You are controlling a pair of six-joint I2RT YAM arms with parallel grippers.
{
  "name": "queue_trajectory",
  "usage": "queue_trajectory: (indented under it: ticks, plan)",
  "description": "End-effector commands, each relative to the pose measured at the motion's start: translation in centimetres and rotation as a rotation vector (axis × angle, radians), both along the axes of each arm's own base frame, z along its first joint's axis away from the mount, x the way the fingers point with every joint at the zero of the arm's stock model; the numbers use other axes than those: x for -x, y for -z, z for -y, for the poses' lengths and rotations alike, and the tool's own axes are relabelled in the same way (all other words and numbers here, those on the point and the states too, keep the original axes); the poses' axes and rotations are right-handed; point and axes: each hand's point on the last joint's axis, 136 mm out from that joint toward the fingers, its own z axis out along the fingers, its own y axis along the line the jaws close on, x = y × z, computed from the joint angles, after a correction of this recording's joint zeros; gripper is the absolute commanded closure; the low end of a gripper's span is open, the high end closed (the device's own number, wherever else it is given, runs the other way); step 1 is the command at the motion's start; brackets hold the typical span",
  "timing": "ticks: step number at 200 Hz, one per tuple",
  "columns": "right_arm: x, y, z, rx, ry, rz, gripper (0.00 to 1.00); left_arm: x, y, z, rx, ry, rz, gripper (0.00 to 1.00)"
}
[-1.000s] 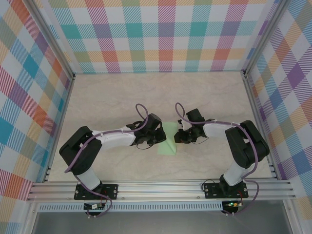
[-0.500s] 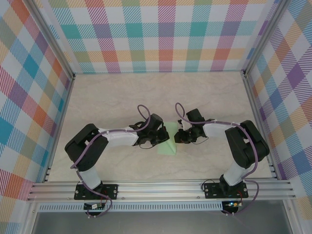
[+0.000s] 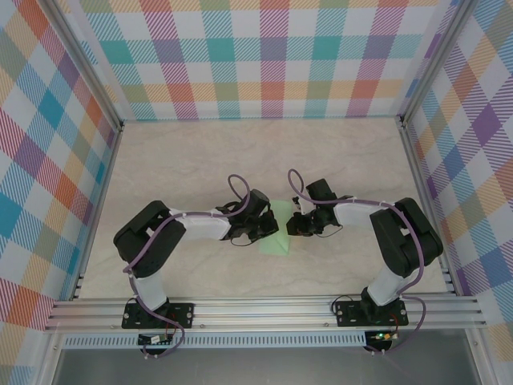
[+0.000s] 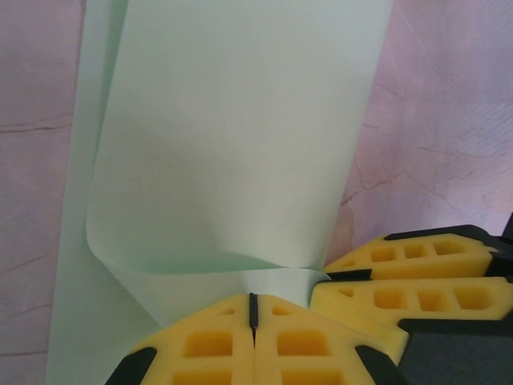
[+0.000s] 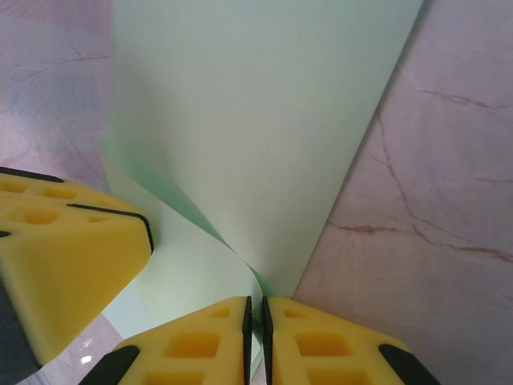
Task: Fold a paper plane with a square sheet of paper (pick it up from the middle)
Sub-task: Fold the triangle a second time at the center of the table.
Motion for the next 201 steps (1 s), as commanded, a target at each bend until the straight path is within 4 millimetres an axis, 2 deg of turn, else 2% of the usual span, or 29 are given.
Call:
queue_trajectory:
  ticks: [1,22,37,72,98,122,150,201]
  plan:
    - [-0.4,0.2,0.2,0.019,-0.010,0.004,0.86,0.7,1.0,0.1,-0.004,0.013,-0.012,0.99]
    - [-0.4,0.2,0.2,0.019,-0.010,0.004,0.86,0.8,1.2,0.1,-0.004,0.014,-0.016,0.99]
    - [-0.4,0.3,0.2,0.021,-0.011,0.000,0.86,0.7,0.6,0.3,0.014,0.017,-0.004,0.98]
    - [-0.7,-0.6,-0.4,-0.014,-0.027,0.010,0.88,0.4,-2.5,0.5,0.065,0.026,0.072,0.88]
    - [-0.9,-1.4,-0.8,-0.033,-0.040,0.024,0.88,0.4,-4.3,0.0,0.077,0.018,0.121,0.83]
    - [-1.2,-1.4,-0.8,-0.025,-0.044,0.031,0.89,1.0,-4.2,-0.3,0.066,0.016,0.128,0.82]
    - [-1.2,-0.6,-0.5,0.007,-0.043,0.014,0.89,1.6,-3.5,0.1,0.051,0.029,0.115,0.84]
    - [-0.9,0.4,0.2,0.045,-0.036,0.001,0.89,1.6,-2.7,0.6,0.034,0.029,0.106,0.87]
